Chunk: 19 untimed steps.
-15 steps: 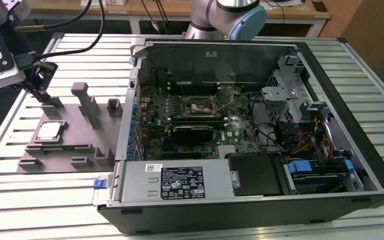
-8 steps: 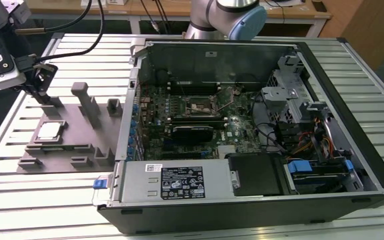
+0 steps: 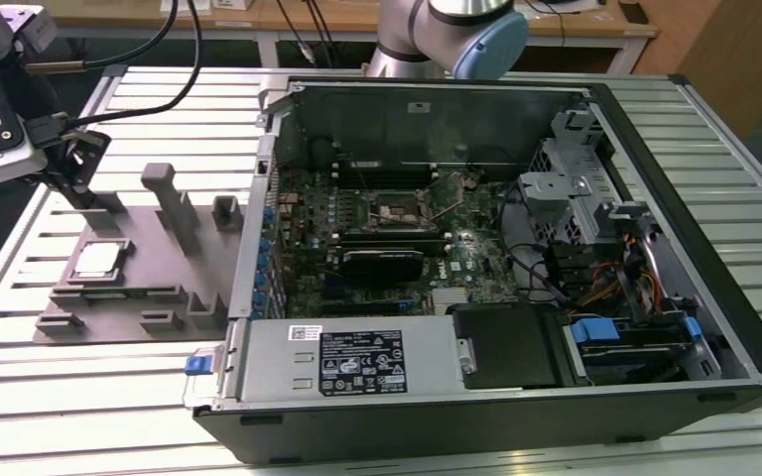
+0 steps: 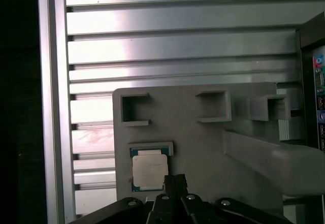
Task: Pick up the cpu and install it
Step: 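Pick up the cpu and move it towards the insertion slot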
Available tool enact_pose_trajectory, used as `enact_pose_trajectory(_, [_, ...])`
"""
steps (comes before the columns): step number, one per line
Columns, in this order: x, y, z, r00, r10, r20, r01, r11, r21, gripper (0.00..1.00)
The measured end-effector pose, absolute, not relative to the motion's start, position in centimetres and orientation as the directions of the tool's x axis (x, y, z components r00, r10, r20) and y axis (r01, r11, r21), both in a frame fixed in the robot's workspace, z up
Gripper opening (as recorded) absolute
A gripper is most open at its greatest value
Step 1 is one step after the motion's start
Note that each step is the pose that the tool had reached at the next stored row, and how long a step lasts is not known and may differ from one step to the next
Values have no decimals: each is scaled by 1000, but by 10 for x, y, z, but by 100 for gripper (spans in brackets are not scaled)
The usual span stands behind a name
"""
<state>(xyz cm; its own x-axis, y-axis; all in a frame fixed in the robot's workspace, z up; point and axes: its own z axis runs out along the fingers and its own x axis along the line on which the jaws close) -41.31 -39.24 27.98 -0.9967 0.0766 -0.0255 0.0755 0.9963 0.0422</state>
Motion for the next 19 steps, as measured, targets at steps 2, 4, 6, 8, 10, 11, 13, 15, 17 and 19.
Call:
enact_pose_trajectory(2, [-415,-392,279,-997,77,-26,75,996,42,11])
enact_pose_trajectory(4, [-416,-392,278,-997,77,-26,75,996,42,11])
enact_pose_trajectory(6, [-418,-392,277,-997,77,-25,75,996,42,11])
enact_pose_trajectory(8, [-419,-392,276,-997,77,-26,75,996,42,11])
enact_pose_trajectory(10, [-421,-392,275,-997,77,-26,75,996,42,11])
enact_pose_trajectory(11, [-421,-392,275,-997,77,-25,75,996,42,11])
enact_pose_trajectory(13, [-423,-392,274,-997,77,-25,75,996,42,11])
enact_pose_trajectory(15, [-425,-392,273,-997,77,-26,75,996,42,11])
enact_pose_trajectory(17, [-426,-392,272,-997,77,-26,75,996,42,11])
enact_pose_trajectory(19, [-428,-392,271,-997,77,-26,75,996,42,11])
